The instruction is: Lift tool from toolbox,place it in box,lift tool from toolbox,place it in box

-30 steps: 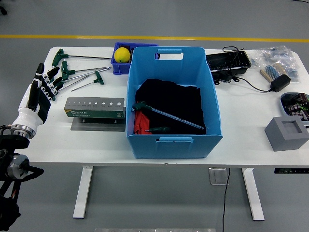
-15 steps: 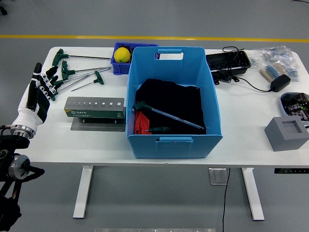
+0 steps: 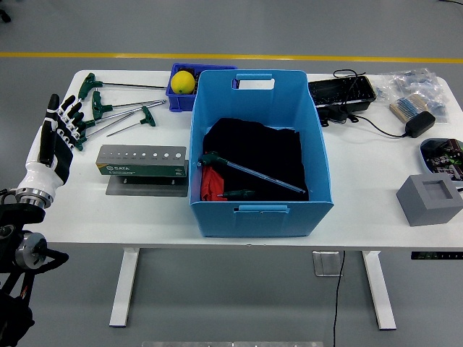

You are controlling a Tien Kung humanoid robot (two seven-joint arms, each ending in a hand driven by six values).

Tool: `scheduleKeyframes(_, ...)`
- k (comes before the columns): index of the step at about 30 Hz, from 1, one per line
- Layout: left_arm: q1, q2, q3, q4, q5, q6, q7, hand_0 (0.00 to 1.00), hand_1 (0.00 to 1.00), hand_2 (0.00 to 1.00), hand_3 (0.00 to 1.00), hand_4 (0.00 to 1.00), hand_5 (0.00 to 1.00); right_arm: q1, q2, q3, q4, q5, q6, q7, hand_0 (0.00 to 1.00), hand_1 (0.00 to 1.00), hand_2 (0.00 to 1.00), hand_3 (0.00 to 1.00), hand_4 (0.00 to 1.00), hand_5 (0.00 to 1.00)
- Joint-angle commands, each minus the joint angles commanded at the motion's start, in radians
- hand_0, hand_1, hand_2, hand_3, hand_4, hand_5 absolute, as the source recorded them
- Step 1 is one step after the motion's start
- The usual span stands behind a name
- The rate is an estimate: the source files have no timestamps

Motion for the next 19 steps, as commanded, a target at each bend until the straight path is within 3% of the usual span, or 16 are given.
scheduleKeyframes(19,0.024,0.006,-0.025,0.004,-0.014,0.003,-0.010,0.976,0.998,0.998,0.977,0.930,0.998,-0.014,0.004,0.047,-0.003,-0.059,0.007,-0.014,0.649,0.624,0.698,0.559,0.764,0.674)
